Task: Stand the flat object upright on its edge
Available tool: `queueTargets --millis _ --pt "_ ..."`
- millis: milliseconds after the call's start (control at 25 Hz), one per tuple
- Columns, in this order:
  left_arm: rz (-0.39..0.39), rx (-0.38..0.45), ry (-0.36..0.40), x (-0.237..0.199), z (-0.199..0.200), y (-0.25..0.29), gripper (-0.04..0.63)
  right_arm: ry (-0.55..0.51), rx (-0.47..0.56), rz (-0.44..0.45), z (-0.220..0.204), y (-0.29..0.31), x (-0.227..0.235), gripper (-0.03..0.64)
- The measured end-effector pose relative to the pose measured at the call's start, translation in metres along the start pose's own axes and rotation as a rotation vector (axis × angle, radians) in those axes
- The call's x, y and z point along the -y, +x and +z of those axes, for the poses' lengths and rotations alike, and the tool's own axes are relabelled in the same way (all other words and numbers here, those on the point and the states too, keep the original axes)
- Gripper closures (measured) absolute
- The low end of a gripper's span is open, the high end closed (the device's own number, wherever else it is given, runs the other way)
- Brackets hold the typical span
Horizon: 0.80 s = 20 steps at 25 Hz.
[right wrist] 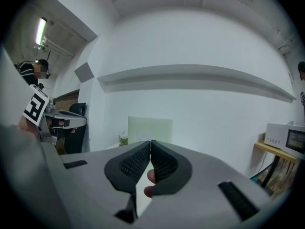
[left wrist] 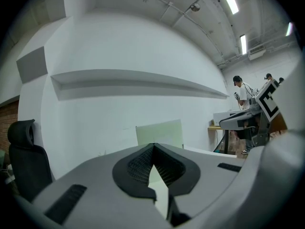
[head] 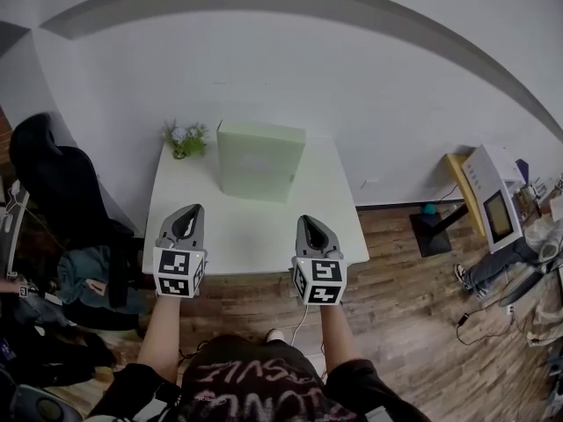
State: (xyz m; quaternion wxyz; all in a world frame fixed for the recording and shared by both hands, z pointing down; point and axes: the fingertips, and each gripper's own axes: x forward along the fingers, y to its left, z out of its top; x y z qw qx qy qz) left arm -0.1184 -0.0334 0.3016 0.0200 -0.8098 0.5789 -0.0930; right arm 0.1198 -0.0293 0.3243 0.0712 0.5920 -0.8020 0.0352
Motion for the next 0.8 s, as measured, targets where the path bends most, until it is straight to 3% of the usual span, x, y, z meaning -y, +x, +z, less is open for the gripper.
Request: queueTargets --millis 800 --pt "-0.037 0.048 -0.016 0.011 0.012 -0.007 0.581 -0.014 0.000 -0.033 -0.002 -0.018 0.007 0.592"
